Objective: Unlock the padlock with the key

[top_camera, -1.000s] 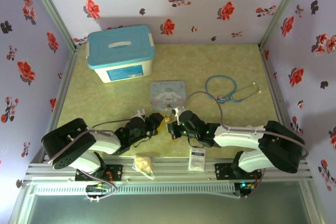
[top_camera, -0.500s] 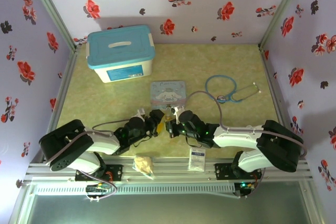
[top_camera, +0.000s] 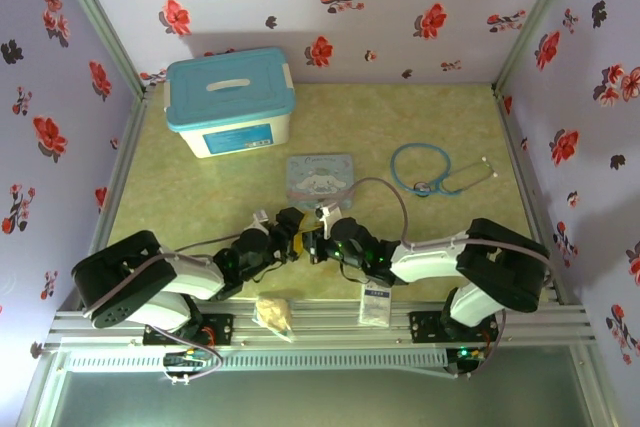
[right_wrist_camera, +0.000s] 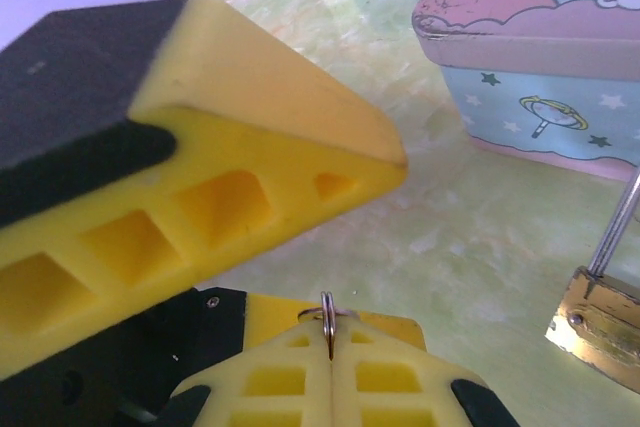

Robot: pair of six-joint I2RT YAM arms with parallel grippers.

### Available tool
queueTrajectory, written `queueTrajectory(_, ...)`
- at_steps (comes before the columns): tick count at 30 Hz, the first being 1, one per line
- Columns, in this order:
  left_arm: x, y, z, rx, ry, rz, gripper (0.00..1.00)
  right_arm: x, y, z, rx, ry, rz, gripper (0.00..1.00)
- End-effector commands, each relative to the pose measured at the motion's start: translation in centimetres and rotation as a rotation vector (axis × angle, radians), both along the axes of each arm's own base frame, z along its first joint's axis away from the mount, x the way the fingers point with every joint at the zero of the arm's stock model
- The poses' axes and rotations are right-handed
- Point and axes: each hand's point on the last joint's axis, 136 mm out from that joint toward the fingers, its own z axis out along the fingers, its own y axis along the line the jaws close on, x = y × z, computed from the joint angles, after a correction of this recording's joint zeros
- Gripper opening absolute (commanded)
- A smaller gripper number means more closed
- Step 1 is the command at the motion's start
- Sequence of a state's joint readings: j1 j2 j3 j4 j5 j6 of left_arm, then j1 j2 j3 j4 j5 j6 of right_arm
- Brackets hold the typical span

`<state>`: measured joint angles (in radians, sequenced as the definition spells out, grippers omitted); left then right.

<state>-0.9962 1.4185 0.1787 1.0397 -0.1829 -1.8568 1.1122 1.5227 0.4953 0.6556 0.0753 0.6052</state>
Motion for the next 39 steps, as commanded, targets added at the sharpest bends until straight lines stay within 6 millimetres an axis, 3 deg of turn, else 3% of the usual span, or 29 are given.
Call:
queueTrajectory(1, 0.5, 0.6, 1.7, -0.051, -0.038, 0.052, 0.74, 0.5, 0.9, 1.6, 0.076, -0.027, -0.016, 0.00)
queueTrajectory(6, 0.5, 0.9, 1.6, -0.030, -0.045, 0.058, 0.61, 0.2, 0.6, 1.6, 0.084, -0.021, -0.016, 0.00)
queueTrajectory(15, 0.9, 1.4, 1.2, -0.007, -0.058, 0.080, 0.55, -0.6, 0.1, 2.0, 0.111, -0.014, 0.009, 0.00)
queueTrajectory(20, 0.9, 0.8, 1.8, -0.019, -0.083, 0.055, 0.45, -1.0, -0.2, 1.6, 0.125, 0.004, 0.016, 0.00)
queueTrajectory(25, 1.0, 0.1, 2.3, -0.022, -0.097, 0.026, 0.42, -0.8, -0.7, 1.5, 0.150, 0.003, -0.017, 0.00)
queueTrajectory(31, 0.8, -0.7, 1.9, -0.013, -0.089, -0.013, 0.32, -0.7, -0.7, 1.6, 0.147, -0.002, -0.016, 0.00)
queueTrajectory(39, 0.8, -1.6, 1.1, -0.010, -0.079, -0.046, 0.06, -0.9, -1.2, 1.5, 0.109, -0.006, -0.014, 0.00)
